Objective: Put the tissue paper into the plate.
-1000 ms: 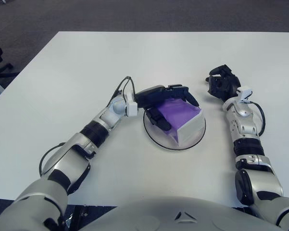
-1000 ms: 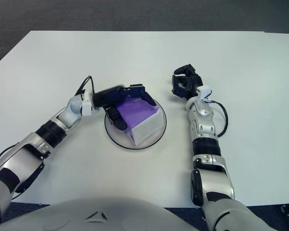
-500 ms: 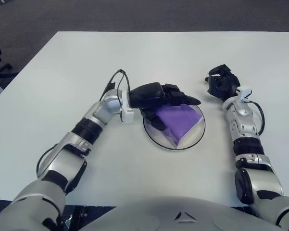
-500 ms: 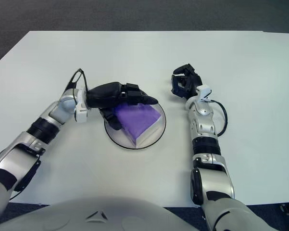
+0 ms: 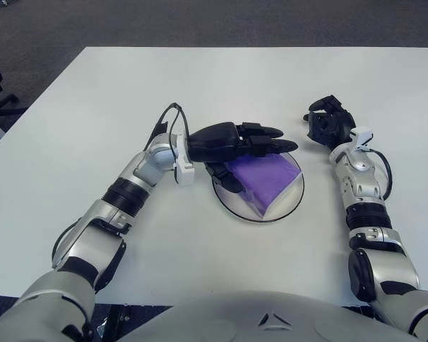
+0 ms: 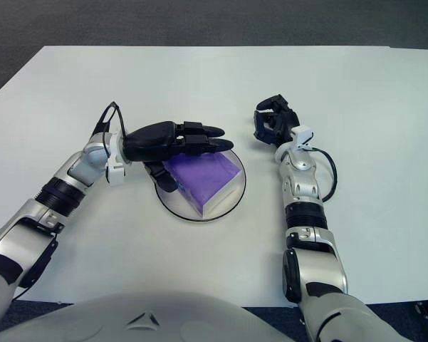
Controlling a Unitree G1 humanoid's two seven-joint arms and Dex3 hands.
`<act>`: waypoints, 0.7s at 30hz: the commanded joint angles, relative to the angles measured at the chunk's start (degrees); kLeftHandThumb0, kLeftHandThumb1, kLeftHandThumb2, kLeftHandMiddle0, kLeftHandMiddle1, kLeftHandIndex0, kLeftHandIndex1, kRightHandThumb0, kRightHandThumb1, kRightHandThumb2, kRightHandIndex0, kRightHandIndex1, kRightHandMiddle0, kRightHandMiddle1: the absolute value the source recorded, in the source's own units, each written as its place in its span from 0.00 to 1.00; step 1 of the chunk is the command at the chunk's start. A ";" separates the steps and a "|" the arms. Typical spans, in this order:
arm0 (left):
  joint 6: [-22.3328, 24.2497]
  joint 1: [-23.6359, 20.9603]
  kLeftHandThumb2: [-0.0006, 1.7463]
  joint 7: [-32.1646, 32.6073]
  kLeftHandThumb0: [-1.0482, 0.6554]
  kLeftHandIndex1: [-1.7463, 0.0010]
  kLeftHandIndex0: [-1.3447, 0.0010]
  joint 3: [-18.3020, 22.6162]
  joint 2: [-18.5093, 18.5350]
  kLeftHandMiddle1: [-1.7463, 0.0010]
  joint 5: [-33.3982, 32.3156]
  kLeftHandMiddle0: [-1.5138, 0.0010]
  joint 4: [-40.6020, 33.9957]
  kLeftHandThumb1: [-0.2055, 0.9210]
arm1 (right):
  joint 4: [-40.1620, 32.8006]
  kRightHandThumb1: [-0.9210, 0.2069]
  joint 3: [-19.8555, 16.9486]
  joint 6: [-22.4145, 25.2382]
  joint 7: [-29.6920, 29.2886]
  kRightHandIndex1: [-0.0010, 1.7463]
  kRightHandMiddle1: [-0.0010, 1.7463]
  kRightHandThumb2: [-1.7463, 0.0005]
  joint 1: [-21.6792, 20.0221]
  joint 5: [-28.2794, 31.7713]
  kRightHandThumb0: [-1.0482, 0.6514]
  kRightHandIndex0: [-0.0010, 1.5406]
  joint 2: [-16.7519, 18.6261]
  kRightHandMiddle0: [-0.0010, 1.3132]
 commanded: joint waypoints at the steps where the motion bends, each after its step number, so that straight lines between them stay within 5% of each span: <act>1: 0.74 1.21 0.49 -0.83 0.02 1.00 0.88 1.11 0.93 1.00 -3.07 0.89 -1.86 1.00 | 4.97 0.36 0.79 4.30 0.07 0.85 1.00 0.43 4.35 -0.59 0.61 0.39 1.31 0.22; 10: 0.39 5.24 0.52 2.55 0.03 0.99 0.88 5.29 -6.62 0.99 -15.57 0.85 1.85 1.00 | 5.59 0.37 0.82 4.16 0.23 0.84 1.00 0.42 4.05 -0.56 0.61 0.40 1.28 0.23; 15: 2.57 9.02 0.52 6.86 0.05 0.96 0.75 9.93 -10.39 0.99 -17.48 0.75 0.90 1.00 | 5.67 0.38 1.08 4.76 0.72 0.84 1.00 0.42 3.97 -0.61 0.61 0.40 1.00 0.23; 21: 5.59 9.56 0.53 6.72 0.13 0.90 0.48 15.73 -12.68 0.95 -25.87 0.46 4.09 1.00 | 5.63 0.37 1.19 4.76 0.70 0.83 1.00 0.42 4.06 -0.78 0.61 0.40 0.97 0.23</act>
